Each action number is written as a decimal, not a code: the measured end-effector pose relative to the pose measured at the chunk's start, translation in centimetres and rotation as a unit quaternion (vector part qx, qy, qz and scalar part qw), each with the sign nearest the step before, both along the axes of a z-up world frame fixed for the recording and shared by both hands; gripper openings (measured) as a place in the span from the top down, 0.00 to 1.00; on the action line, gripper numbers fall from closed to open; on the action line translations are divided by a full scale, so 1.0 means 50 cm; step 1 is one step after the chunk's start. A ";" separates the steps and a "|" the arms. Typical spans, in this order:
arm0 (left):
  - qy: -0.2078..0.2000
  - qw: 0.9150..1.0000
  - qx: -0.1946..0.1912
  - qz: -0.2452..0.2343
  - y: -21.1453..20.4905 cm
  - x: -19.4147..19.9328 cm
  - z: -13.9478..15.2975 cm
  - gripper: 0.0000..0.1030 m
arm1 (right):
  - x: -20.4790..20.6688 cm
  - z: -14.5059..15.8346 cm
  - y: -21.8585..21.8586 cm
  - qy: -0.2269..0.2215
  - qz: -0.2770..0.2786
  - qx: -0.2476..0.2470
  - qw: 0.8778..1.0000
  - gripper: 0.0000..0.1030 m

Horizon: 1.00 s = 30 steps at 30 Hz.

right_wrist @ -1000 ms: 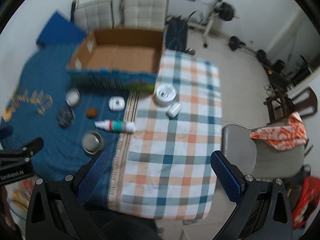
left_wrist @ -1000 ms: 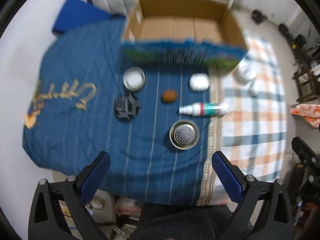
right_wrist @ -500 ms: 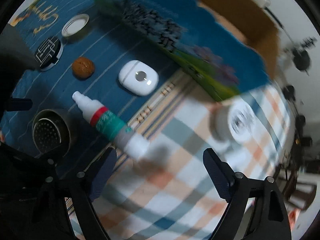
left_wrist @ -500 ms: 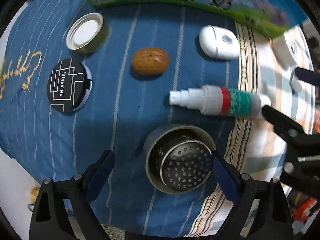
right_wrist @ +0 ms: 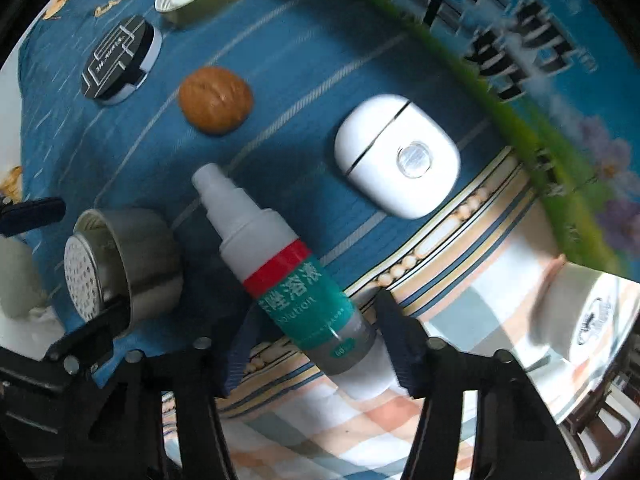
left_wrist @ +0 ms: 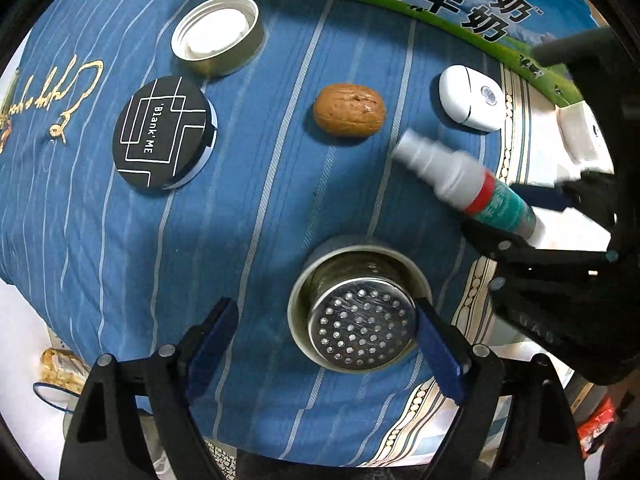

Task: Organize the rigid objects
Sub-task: 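Grasp the metal strainer cup with the left tool while the right tool grasps the white spray bottle, then carry the strainer cup and spray bottle into the cardboard box with both tools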

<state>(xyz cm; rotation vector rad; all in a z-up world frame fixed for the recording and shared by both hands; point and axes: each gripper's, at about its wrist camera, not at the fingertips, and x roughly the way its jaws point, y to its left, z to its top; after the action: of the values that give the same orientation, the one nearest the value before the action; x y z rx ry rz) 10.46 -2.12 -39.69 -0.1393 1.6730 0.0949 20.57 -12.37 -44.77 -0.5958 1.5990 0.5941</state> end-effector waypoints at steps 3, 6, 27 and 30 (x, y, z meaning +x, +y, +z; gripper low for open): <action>0.000 1.000 -0.001 0.000 0.008 -0.005 -0.013 0.15 | -0.006 -0.012 -0.037 0.014 -0.082 -0.019 0.996 0.59; 0.006 1.000 -0.015 0.008 0.042 0.012 -0.050 0.16 | -0.021 -0.035 -0.121 0.083 -0.223 -0.034 0.971 0.62; 0.045 0.999 0.001 -0.012 -0.005 0.061 -0.115 0.16 | -0.159 -0.063 -0.354 0.135 -0.434 0.058 0.889 0.55; 0.073 0.997 -0.007 -0.003 0.002 0.059 -0.157 0.20 | -0.135 -0.076 -0.357 0.133 -0.430 0.048 0.891 0.55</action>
<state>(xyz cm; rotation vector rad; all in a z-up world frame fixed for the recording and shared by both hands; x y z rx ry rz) 13.41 -2.02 -47.53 -0.1406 1.8192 0.0919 13.84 -30.20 -48.56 0.3096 1.8705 0.0751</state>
